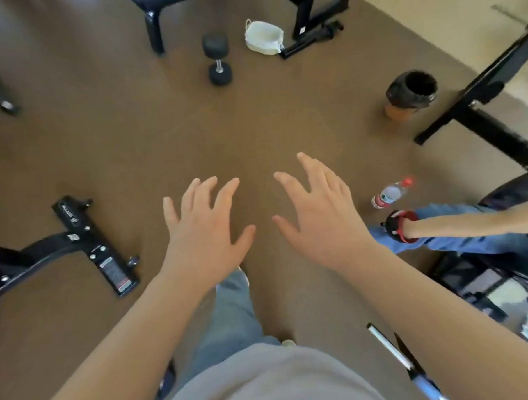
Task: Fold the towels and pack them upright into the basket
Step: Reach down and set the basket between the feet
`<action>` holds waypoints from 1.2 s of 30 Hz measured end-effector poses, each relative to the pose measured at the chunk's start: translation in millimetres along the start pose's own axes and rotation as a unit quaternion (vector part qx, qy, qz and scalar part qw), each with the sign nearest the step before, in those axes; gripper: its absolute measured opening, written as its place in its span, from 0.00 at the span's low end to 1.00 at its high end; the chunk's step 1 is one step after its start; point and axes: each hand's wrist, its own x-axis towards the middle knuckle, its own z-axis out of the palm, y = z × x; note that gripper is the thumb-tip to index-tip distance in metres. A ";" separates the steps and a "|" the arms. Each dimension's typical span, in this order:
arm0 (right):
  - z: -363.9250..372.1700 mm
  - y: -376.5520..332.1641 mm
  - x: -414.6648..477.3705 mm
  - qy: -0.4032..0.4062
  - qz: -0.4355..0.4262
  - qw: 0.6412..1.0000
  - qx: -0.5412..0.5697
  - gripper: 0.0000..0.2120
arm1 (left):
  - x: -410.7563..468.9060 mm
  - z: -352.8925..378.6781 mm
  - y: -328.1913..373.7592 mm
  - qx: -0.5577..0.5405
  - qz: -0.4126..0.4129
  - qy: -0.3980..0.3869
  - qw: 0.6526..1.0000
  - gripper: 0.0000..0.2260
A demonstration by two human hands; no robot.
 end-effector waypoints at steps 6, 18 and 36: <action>-2.1 -6.9 172.8 -0.031 0.023 0.999 0.004 0.33 | 163.8 -33.2 -64.7 0.005 0.004 -0.033 0.999 0.36; -20.3 23.7 464.3 -0.077 0.047 0.996 0.005 0.35 | 457.7 -94.8 -122.0 0.011 0.012 -0.059 0.998 0.35; -62.7 130.4 956.3 -0.123 -0.024 0.992 -0.004 0.34 | 924.5 -160.6 -150.1 0.005 -0.064 -0.025 0.998 0.35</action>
